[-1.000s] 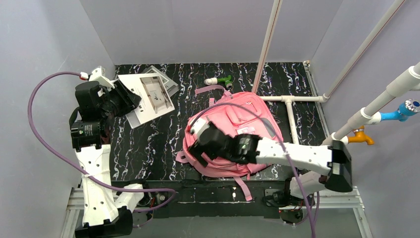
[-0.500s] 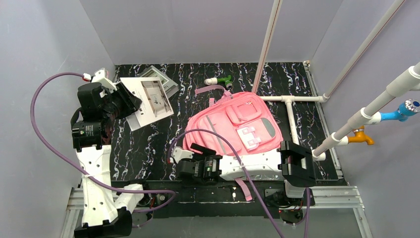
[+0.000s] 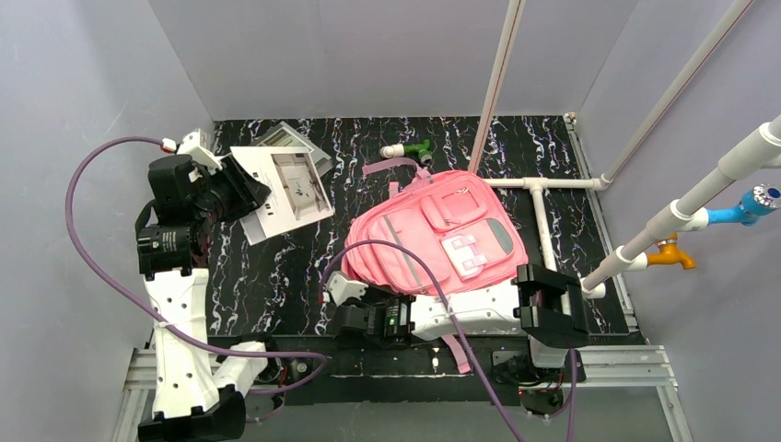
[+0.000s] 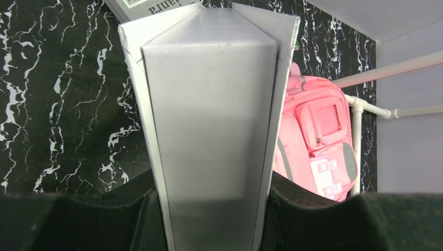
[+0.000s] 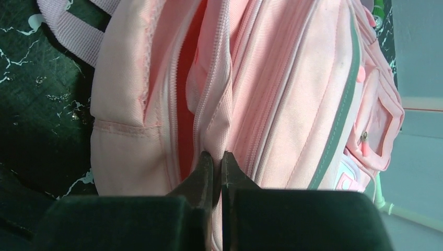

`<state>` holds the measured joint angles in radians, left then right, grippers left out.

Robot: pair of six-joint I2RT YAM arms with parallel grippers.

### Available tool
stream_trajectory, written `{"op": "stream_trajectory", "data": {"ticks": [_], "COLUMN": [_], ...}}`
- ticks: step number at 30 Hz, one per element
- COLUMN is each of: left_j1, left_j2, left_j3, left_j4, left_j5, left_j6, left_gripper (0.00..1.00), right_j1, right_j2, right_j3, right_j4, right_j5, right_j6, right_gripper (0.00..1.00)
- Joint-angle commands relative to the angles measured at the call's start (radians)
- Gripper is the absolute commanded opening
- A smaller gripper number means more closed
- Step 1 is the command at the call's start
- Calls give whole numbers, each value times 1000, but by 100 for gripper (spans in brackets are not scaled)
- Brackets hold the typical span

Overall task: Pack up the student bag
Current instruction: Place the book in the student bag.

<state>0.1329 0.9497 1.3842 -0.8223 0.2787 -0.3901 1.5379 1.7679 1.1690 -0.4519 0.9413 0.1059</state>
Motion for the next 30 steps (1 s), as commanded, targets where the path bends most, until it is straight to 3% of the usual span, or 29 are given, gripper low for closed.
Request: {"op": "stream_trajectory", "data": {"ticks": [1, 4, 8, 12, 19, 30], "left_j1": [-4, -4, -7, -14, -35, -87], "left_j2": [-32, -34, -16, -10, -52, -197], "left_j3": [9, 55, 136, 160, 125, -239], "left_j4": [34, 38, 39, 40, -3, 61], "left_j5": [66, 102, 143, 163, 90, 240], "left_j6": [-24, -44, -79, -123, -159, -227], "left_gripper": [0, 0, 0, 0, 0, 0], "right_j1": [-36, -135, -399, -572, -652, -652], "right_j2": [-124, -262, -468, -510, -515, -511], "right_j3": [40, 26, -48, -11, -3, -29], "right_j4": [-35, 16, 138, 129, 224, 246], "right_j5": [114, -58, -444, -642, -650, -620], "right_j6": [11, 31, 79, 149, 313, 319], "right_gripper": [1, 1, 1, 1, 1, 1]}}
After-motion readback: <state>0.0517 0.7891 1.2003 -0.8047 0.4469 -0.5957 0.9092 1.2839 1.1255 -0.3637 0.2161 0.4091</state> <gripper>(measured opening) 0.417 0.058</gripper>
